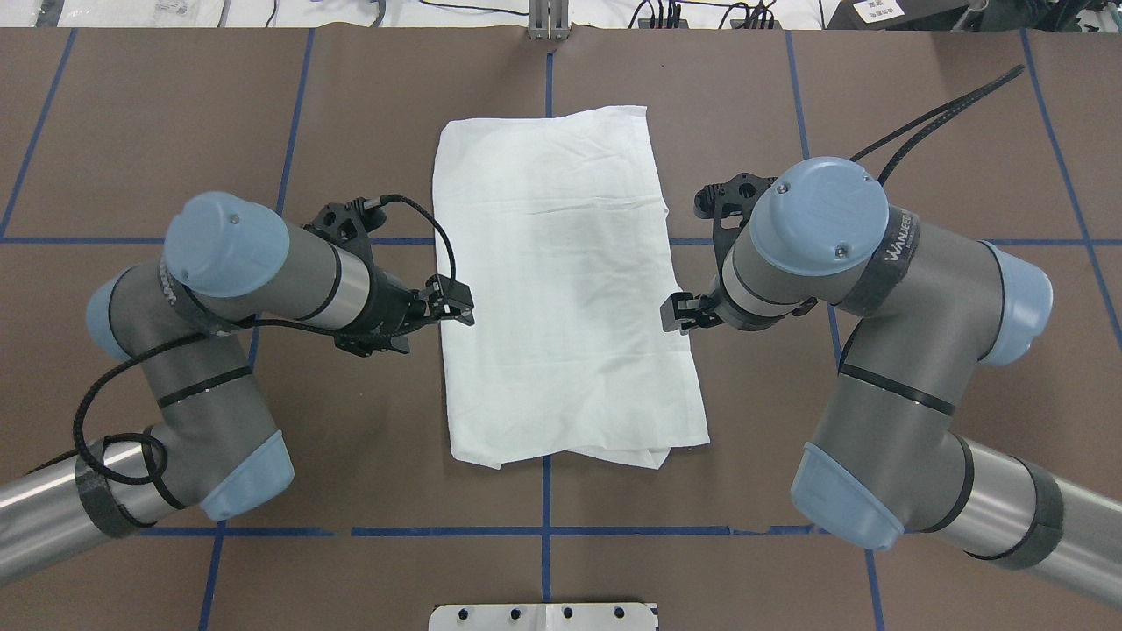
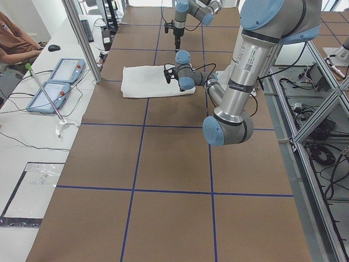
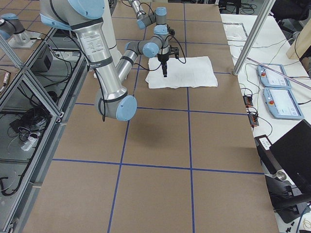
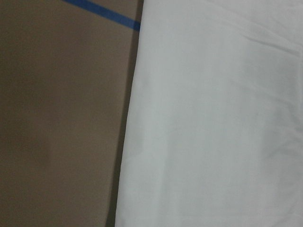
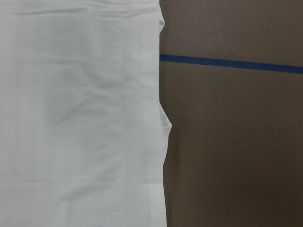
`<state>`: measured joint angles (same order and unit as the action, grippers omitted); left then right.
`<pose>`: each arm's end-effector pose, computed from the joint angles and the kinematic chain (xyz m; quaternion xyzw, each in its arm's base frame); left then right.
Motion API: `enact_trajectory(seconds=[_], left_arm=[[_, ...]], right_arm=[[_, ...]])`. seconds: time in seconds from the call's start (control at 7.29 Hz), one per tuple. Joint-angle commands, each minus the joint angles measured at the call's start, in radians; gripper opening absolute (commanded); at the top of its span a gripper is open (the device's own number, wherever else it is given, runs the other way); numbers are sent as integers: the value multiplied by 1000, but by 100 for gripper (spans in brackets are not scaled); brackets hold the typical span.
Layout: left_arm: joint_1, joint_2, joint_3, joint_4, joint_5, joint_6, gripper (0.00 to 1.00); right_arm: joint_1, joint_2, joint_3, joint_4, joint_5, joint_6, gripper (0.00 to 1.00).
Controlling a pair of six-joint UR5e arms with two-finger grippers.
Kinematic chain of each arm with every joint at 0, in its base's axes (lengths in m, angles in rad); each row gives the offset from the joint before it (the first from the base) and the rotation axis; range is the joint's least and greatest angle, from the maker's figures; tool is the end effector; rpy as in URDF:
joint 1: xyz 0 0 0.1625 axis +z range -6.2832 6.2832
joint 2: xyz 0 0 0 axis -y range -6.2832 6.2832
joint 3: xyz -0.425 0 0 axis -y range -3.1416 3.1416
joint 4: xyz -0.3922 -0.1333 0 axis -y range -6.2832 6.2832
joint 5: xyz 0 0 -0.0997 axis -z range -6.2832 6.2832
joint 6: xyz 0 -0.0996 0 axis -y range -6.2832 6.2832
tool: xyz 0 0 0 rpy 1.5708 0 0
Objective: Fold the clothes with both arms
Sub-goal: 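Move both grippers to the shirt's side edges nearest the robot, then lower the right gripper to the shirt's near corner while the left gripper holds position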
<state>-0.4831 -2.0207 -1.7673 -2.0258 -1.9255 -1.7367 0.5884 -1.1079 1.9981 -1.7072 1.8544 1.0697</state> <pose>0.5088 -0.3783 0.2623 -0.0671 0.5324 -0.1799 0.8244 -0.4195 -0.4067 0.2394 0.0764 -0.3797 -0.0118 0.9219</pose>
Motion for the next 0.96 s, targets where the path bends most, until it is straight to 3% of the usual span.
enact_trajectory(seconds=[0.0, 0.27, 0.82], left_arm=[[70, -3, -58, 141, 54, -95, 99], [140, -6, -66, 182, 86, -147, 96], [146, -9, -41, 183, 122, -152, 89]], right_arm=[[20, -6, 5, 26, 54, 7, 100], [21, -6, 5, 26, 57, 7, 100], [34, -6, 4, 24, 62, 7, 100]])
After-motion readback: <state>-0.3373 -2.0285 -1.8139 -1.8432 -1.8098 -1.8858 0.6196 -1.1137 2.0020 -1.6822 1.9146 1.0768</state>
